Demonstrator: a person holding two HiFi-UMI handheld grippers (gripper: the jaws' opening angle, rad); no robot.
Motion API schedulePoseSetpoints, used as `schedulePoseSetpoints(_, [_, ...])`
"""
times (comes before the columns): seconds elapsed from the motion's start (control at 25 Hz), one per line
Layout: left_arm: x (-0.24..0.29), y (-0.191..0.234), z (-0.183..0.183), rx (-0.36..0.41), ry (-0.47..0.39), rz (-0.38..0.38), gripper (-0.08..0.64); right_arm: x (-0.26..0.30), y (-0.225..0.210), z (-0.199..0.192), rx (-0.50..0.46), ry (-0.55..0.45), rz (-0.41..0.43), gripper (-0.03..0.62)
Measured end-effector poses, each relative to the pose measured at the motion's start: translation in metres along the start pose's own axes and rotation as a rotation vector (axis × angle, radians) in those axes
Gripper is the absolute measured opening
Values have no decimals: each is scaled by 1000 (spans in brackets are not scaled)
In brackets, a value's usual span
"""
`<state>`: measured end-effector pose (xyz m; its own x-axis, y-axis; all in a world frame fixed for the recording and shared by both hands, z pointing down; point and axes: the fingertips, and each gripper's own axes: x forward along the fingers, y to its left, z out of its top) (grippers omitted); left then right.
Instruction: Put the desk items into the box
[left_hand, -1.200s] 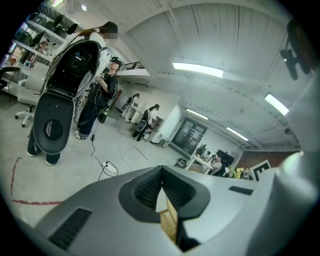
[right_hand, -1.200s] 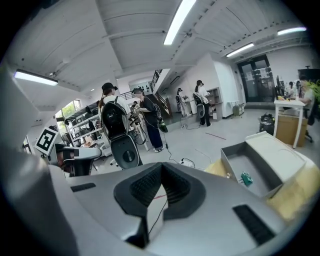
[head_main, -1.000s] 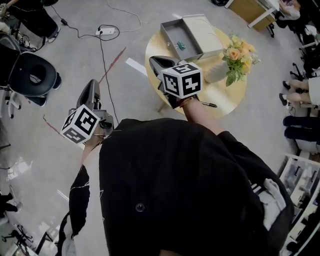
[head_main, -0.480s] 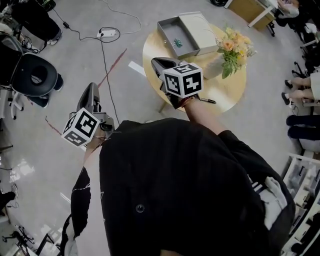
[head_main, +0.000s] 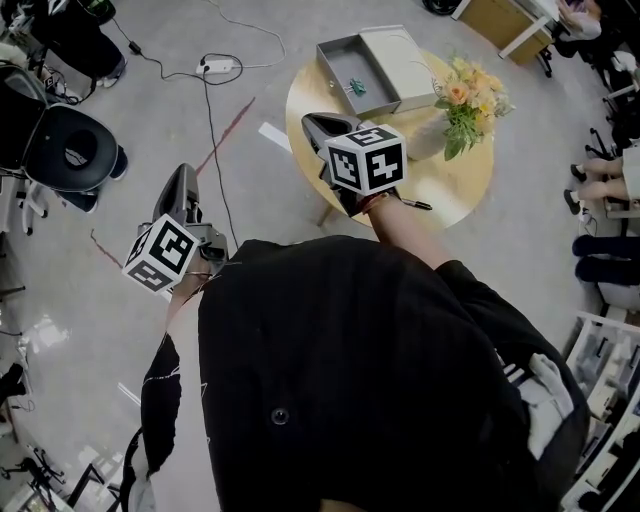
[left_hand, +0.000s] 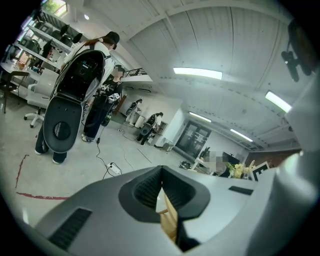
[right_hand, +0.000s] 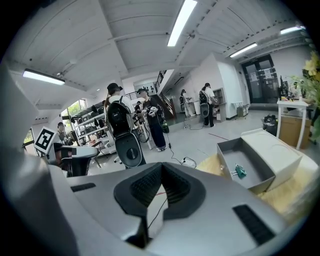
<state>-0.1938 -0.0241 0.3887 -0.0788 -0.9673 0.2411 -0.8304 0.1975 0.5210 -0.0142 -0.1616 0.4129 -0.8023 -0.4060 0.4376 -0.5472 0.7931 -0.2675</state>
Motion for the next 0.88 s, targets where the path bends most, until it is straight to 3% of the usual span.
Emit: schedulePoseSetpoints(0.88, [17,14,-4,-16,15,18,9,23,1,-2,-37,47,40,5])
